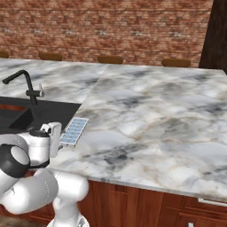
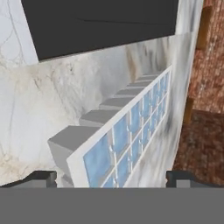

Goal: The ice cube tray has been filled with water. Take the tray and place it in the freezer to make ice. Close the freezer door after placing the tray.

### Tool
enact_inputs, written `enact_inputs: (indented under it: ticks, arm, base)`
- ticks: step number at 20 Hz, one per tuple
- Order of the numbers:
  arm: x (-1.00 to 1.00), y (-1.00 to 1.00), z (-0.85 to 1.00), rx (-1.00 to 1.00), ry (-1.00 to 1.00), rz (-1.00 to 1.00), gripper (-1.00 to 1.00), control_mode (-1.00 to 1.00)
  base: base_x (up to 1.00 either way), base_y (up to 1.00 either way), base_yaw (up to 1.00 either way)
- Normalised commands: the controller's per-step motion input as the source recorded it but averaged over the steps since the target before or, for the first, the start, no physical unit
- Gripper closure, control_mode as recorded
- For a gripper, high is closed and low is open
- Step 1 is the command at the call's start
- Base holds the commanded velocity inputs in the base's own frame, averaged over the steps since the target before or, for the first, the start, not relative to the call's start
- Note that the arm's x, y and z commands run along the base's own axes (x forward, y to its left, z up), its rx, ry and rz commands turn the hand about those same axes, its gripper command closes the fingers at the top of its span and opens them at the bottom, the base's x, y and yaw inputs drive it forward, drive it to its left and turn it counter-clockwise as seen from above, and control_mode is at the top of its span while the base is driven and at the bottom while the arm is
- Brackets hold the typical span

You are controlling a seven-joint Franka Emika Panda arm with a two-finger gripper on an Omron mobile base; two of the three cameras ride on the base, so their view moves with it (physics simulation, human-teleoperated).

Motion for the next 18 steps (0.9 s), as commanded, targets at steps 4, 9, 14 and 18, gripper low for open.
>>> enact_inputs:
  ticks: [4, 9, 14, 18]
  arm:
    - [0.25, 0.00, -0.41, 0.00, 0.09, 0.07, -1.00, -1.00]
    - [0.35, 0.00, -0.55, 0.01, 0.14, 0.03, -1.00, -1.00]
    - [0.09, 0.00, -0.68, 0.01, 0.15, 0.00, 1.00, -1.00]
    - [0.00, 0.09, -0.50, 0.00, 0.09, 0.00, 1.00, -1.00]
  base:
    - [0.00, 0.00, 0.00]
    - [0.00, 0.00, 0.00]
    - [0.00, 0.00, 0.00]
    - [0.00, 0.00, 0.00]
